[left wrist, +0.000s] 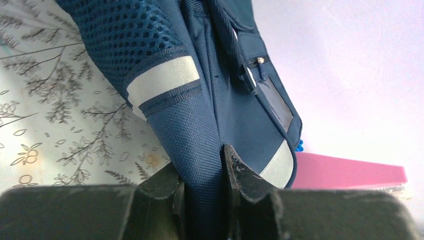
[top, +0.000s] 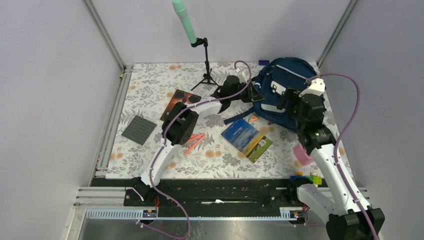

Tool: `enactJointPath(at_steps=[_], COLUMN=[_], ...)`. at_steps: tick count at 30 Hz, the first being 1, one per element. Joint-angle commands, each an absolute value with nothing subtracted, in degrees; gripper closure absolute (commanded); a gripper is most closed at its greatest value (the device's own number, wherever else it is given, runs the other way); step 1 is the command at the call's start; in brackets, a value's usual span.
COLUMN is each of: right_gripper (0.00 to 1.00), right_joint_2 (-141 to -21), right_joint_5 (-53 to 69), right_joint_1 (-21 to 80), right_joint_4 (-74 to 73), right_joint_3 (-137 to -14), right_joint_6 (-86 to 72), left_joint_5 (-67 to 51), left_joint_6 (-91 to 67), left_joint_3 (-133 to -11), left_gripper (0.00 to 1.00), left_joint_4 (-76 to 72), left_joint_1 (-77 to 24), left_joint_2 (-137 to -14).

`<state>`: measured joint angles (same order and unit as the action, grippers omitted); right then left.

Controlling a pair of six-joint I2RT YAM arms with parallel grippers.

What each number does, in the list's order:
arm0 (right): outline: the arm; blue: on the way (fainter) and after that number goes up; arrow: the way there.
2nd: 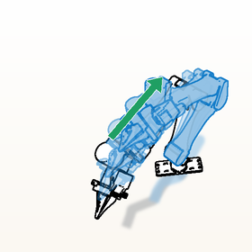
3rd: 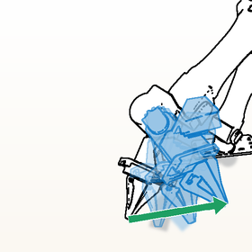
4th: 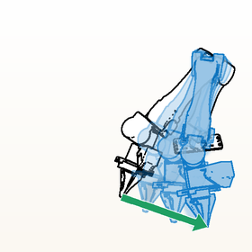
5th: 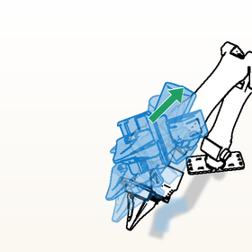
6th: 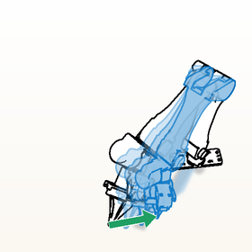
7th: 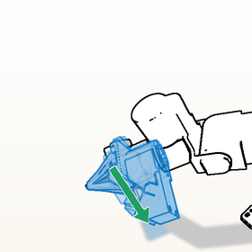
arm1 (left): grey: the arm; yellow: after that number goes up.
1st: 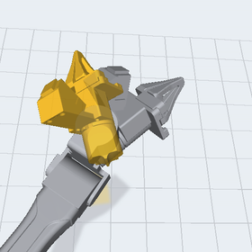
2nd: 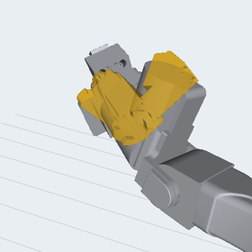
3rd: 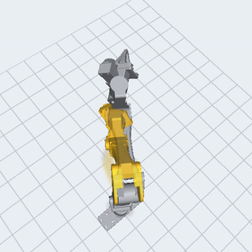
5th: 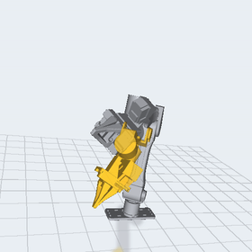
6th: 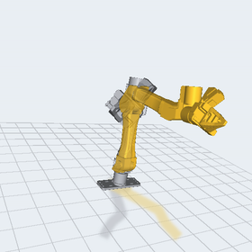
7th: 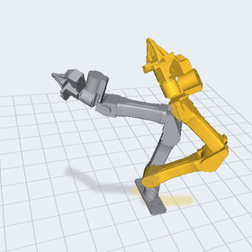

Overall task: Pack the student bag
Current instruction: Pick up the student bag at the center of the board.

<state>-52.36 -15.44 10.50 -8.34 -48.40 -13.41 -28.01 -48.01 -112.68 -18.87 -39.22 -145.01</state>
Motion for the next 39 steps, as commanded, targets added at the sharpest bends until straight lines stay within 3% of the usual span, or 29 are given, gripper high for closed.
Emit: enactJointPath(at_steps=[1,5,11,20,32,39], right_gripper=[0.11,0.10,0.00,0.00,0.00,0.00], right_joint_2=[-49.57,-48.66,-50.39,-59.28,-73.51,-77.84], right_joint_5=[-16.42,-18.60,-22.93,-27.56,-22.37,-20.12], right_joint_1=[10.64,10.68,10.64,8.38,-0.91,-2.26], right_joint_4=[-9.22,-10.50,-10.57,-13.13,-23.86,-22.36], right_joint_3=[-47.64,-47.07,-49.00,-64.01,-84.68,-88.92], right_joint_6=[-12.34,-13.32,-13.47,-19.59,-27.56,-25.80], left_joint_5=[-27.74,-24.72,-21.02,-16.88,-13.88,-13.73], left_joint_6=[-36.84,-28.46,-16.51,-7.14,3.26,7.66], left_joint_3=[-112.02,-111.93,-103.68,-93.54,-87.84,-87.17], left_gripper=[1.00,1.00,1.00,1.00,1.00,1.00], left_joint_4=[-35.72,-33.75,-35.07,-36.73,-34.86,-33.09], left_joint_1=[-41.98,-44.20,-47.73,-52.53,-58.16,-60.88], left_joint_2=[-132.00,-127.82,-119.51,-111.14,-106.76,-105.78])
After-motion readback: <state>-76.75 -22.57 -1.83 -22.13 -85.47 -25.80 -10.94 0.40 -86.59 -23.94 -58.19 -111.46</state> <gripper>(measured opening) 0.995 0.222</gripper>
